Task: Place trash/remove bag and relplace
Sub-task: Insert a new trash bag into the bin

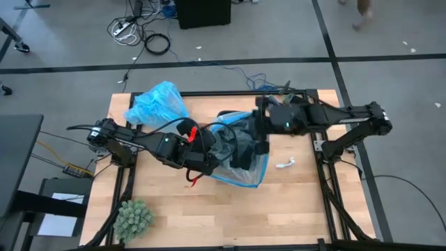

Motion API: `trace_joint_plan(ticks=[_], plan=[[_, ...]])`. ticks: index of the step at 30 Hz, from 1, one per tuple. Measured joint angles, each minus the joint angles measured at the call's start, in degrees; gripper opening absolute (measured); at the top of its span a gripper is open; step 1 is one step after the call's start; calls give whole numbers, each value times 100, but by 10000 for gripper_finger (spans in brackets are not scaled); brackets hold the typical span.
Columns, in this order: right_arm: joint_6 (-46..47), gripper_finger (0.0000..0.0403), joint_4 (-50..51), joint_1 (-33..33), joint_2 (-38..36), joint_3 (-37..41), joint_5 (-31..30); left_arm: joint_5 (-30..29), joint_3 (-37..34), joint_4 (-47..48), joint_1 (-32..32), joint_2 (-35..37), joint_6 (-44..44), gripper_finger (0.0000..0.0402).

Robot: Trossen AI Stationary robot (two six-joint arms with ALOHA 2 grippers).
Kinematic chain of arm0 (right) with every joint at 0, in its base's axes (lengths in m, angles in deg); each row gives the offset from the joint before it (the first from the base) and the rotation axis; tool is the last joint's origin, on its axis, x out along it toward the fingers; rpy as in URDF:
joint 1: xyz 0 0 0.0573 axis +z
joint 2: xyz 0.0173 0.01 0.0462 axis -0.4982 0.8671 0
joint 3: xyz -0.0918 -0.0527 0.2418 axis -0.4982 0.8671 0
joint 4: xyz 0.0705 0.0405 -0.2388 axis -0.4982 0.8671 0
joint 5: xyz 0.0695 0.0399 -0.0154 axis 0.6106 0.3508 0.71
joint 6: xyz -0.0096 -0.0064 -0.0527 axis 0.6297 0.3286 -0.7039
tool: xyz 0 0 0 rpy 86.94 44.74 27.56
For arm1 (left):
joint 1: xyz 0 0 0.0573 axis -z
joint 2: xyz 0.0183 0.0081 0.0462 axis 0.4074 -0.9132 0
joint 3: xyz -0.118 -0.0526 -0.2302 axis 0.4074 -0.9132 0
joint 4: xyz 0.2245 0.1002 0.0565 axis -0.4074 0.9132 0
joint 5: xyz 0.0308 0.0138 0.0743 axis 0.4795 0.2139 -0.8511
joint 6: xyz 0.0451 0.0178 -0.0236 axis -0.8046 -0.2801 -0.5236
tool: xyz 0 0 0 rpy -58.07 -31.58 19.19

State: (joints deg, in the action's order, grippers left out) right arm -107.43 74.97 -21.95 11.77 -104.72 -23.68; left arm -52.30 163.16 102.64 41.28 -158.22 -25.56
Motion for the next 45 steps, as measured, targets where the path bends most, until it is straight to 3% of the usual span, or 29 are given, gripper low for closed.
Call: trace_joint_plan(ticks=[8, 16, 25, 31, 45], plan=[[-934, 155, -456, -692, 223, -2, 1210, 7, 0, 4, 0, 0, 174, 17], [-1526, 148, -837, -1028, 600, 0, 1542, 7, 0, 9, 0, 5, 317, 17], [-1624, 103, -1276, -1451, 621, -1, 2012, 0, 2, 10, -4, 7, 463, 17], [-1529, 12, -1197, -1817, 660, -2, 2620, -8, 2, -2, -4, 5, 448, 17], [-1434, 0, -1449, -2420, 760, -3, 3457, -89, 4, -11, -100, 6, 720, 17]])
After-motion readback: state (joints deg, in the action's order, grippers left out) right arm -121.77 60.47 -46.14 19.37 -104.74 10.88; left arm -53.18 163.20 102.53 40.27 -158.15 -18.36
